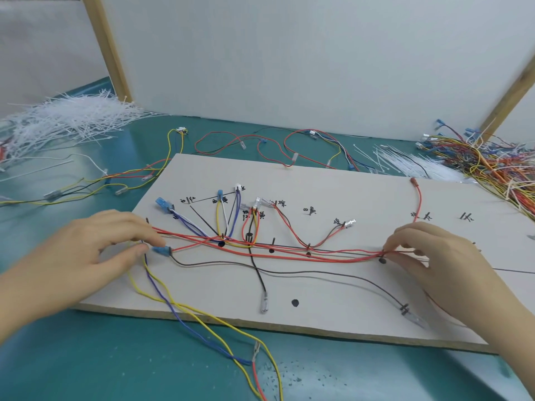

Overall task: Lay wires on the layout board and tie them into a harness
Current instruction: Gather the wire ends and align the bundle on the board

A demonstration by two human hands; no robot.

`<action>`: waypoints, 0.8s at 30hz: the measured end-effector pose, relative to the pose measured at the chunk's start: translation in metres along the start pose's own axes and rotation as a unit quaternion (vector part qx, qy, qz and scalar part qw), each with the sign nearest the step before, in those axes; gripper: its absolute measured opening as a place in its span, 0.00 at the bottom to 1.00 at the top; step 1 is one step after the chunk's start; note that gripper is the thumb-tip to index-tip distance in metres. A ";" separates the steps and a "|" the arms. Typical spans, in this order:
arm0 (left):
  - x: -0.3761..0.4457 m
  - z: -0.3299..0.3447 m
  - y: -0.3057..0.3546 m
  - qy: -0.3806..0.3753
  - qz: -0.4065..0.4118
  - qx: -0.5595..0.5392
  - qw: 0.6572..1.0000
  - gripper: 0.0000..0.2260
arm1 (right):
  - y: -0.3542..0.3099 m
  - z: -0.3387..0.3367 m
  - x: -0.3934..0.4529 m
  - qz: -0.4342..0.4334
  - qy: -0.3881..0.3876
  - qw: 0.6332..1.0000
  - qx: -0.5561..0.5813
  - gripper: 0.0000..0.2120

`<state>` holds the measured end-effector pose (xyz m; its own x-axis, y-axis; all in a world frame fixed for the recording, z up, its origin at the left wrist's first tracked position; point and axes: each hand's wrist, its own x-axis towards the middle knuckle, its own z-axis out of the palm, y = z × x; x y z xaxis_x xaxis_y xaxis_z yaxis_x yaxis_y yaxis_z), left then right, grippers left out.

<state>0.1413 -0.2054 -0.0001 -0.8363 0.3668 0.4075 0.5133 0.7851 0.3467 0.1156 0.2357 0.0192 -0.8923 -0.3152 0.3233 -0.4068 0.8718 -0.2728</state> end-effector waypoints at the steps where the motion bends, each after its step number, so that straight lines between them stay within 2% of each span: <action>1: -0.002 0.001 -0.001 0.000 -0.005 -0.005 1.000 0.11 | 0.000 0.000 -0.001 0.000 0.002 1.000 -0.002 0.09; 6: -0.006 0.007 -0.003 -0.008 -0.003 -0.006 1.000 0.10 | 0.003 0.002 0.002 0.003 0.005 1.000 -0.008 0.10; 12: -0.006 0.009 -0.004 -0.003 -0.010 -0.006 1.000 0.10 | 0.015 0.002 0.005 0.056 -0.018 0.998 -0.001 0.09; 16: -0.005 0.014 -0.002 -0.010 -0.004 -0.021 1.000 0.10 | 0.008 0.005 0.003 0.043 -0.033 0.998 -0.026 0.09; 24: -0.015 0.016 0.000 0.027 -0.012 -0.044 0.999 0.14 | -0.003 0.005 -0.010 0.074 -0.025 0.995 -0.055 0.11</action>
<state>0.1507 -0.2028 -0.0197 -0.8380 0.3186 0.4429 0.5102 0.7453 0.4292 0.1242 0.2344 0.0122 -0.9505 -0.1971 0.2401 -0.2495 0.9448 -0.2125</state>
